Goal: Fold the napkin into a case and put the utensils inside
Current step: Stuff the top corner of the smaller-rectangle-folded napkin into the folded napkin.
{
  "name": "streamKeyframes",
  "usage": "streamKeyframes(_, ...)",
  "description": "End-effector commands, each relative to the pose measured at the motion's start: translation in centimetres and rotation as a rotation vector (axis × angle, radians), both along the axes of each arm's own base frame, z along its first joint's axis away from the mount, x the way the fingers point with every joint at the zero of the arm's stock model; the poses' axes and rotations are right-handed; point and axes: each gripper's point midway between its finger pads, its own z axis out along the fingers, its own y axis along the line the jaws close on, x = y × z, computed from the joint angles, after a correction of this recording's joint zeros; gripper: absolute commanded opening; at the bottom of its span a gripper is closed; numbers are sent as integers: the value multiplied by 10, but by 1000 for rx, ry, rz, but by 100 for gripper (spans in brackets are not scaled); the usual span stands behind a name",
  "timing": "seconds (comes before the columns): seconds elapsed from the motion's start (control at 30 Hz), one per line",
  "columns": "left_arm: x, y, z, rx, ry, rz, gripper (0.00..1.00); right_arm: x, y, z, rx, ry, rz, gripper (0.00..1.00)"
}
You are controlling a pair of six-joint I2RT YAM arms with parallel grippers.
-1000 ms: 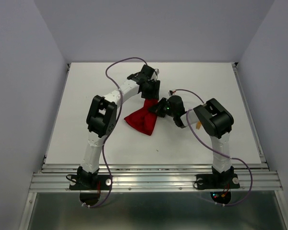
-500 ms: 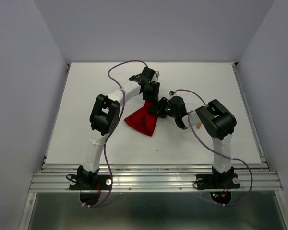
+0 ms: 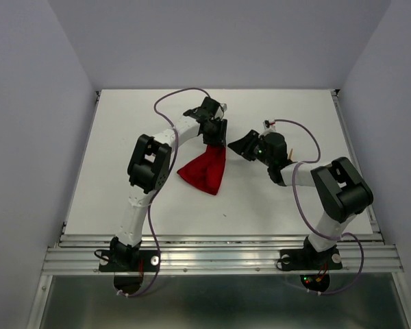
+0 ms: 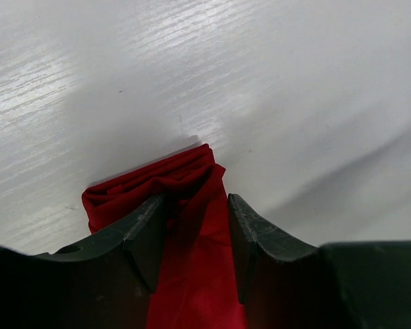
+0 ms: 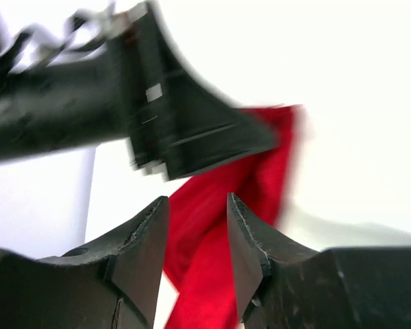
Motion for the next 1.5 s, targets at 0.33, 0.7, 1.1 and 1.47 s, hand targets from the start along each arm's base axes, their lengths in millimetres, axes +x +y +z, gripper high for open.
streamKeyframes(0.33,-4,14,24,25,-49,21,20,19,-25,-34,-47,112,-48,43)
streamKeyframes(0.7,-10,7,29,-31,-33,-7,0,29,-7,-28,-291,52,110,43)
streamKeyframes(1.1,-16,-19,42,-144,-42,-176,0,-6,-41,-41,-503,39,119,43)
streamKeyframes(1.47,-21,-18,64,-237,-45,-170,0,-7,14,-36,-761,-113,254,43)
